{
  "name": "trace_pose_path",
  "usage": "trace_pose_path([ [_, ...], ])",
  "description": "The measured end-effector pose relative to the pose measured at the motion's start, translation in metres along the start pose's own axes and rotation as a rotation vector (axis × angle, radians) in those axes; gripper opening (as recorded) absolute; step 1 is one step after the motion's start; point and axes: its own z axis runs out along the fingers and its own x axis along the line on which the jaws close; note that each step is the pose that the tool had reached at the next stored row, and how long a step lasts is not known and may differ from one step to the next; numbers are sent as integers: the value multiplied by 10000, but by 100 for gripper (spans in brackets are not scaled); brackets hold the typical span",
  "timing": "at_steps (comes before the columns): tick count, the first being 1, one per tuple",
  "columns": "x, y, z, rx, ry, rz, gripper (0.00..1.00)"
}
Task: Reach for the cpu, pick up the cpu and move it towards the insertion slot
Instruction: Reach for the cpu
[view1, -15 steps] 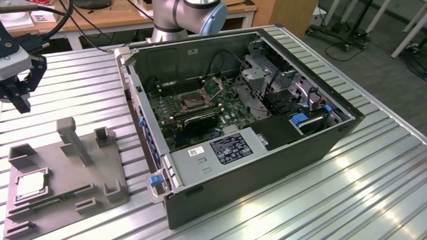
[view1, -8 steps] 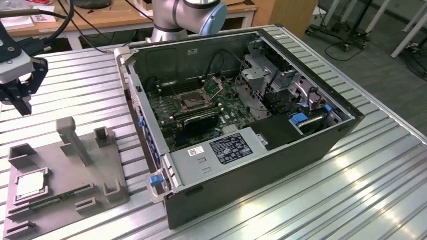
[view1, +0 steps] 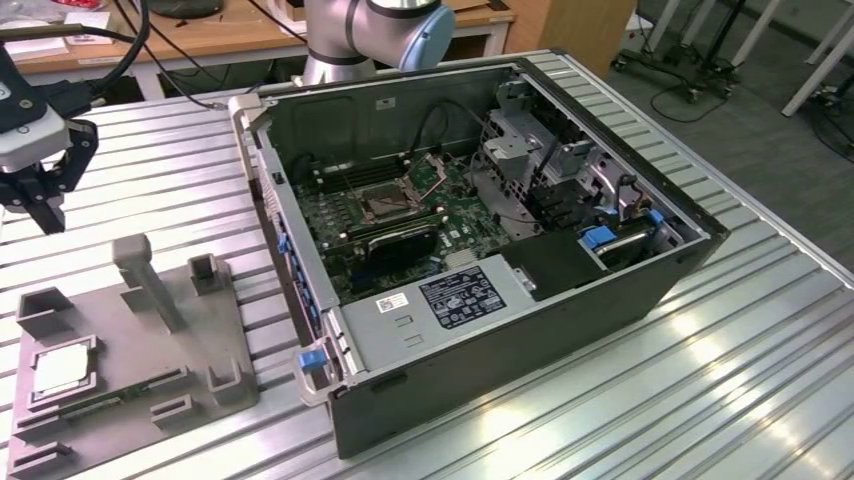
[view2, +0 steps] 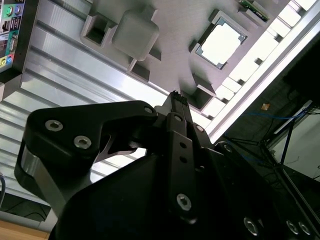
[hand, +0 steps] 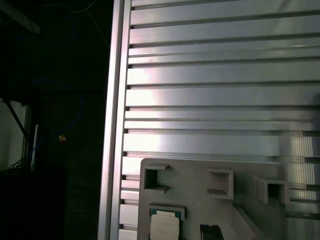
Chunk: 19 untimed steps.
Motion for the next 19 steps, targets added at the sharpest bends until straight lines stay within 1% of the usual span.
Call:
trace_pose_path([
  [10, 0, -1, 24, 0, 0, 0, 10],
  [14, 0, -2, 51, -1, 8, 1, 10],
  [19, -1, -4, 100, -1, 18, 1, 10],
])
